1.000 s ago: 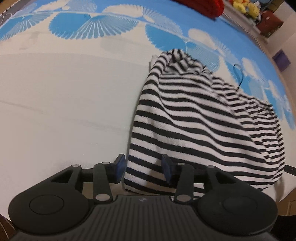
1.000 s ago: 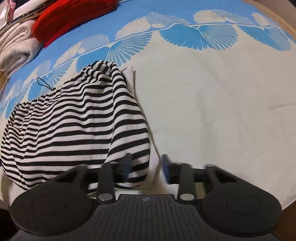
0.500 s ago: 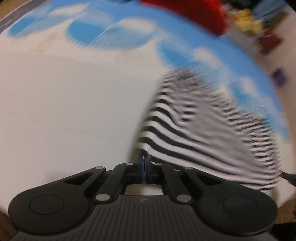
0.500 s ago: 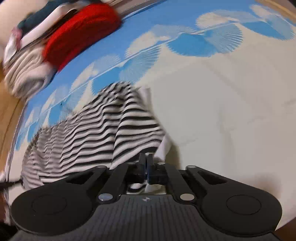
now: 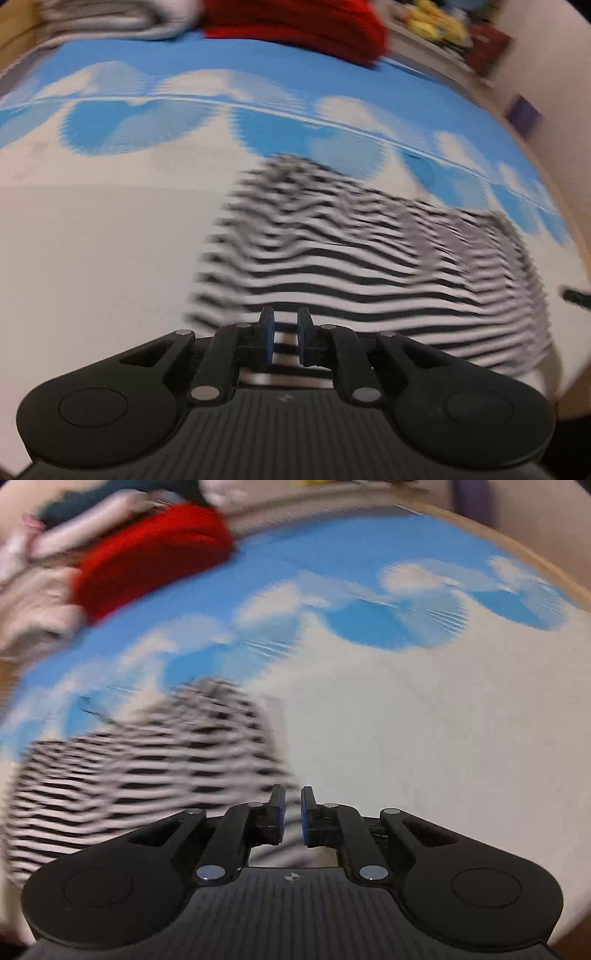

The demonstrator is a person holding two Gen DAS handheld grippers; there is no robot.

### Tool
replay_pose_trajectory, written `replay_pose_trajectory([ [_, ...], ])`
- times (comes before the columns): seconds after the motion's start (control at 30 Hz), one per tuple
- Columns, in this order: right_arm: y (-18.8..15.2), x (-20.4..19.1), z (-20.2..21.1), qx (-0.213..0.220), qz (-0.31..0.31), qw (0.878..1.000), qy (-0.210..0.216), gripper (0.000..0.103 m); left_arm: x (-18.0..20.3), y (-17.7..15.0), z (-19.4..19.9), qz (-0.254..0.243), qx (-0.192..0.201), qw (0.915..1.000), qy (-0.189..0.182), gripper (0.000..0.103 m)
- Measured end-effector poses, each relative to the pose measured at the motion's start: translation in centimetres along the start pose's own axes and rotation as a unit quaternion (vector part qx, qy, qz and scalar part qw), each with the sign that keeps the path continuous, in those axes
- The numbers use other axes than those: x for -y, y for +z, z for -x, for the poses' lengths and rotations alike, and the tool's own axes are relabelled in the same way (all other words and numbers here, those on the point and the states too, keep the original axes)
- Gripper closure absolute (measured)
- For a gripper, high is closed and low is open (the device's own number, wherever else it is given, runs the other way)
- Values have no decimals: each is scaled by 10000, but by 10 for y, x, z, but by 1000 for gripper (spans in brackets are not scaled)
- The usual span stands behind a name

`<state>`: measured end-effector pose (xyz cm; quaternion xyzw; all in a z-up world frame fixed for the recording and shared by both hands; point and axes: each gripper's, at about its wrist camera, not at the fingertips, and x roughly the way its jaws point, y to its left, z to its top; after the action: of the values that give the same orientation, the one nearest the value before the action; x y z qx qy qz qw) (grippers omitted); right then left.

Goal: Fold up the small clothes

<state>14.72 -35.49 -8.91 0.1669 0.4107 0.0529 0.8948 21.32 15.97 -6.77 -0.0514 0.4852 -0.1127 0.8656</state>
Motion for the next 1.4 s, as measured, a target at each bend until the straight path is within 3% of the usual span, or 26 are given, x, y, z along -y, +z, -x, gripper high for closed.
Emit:
replay_pose_trajectory([
  [0.07,-3,-21,-10,-268,331,9975,565,76,22,0,-9,-370,-169,9989,-228,79],
  [0.13,-9,-46,-25,-646,874,9908,810,64,45,-2,-22,-784,-366,9960,-223,69],
  [0.23,-17,-72,-50,-1059,1597,9791,686,63,62,-7,-40,-1150,-594,9916,33,68],
  [0.33,-19,-78,-68,-1278,1769,9757,213,62,55,-4,-58,-909,-743,9926,304,66],
  [0.4,-15,-77,-79,-1317,1595,9783,-87,62,49,2,-63,-648,-726,9934,600,57],
  [0.47,-9,-74,-86,-1258,1378,9819,-312,56,42,8,-73,-409,-753,9929,827,52],
  [0.57,-5,-74,-93,-1201,1245,9834,-542,53,35,13,-79,-255,-754,9931,860,52],
  [0.67,-6,-72,-96,-1191,1314,9820,-652,46,30,13,-76,-337,-639,9925,981,47],
  [0.77,-6,-69,-90,-1139,1358,9809,-797,45,18,13,-67,-75,-541,9911,1212,47],
  [0.9,-4,-56,-70,-885,1038,9850,-1061,46,4,11,-39,254,-279,9900,1359,49],
  [1.13,-15,-39,-24,-569,867,9865,-1267,45,5,-10,4,-10,94,9889,1485,48],
  [1.4,-30,-33,17,-152,596,9900,-1270,45,10,-30,56,129,909,9852,1447,41],
])
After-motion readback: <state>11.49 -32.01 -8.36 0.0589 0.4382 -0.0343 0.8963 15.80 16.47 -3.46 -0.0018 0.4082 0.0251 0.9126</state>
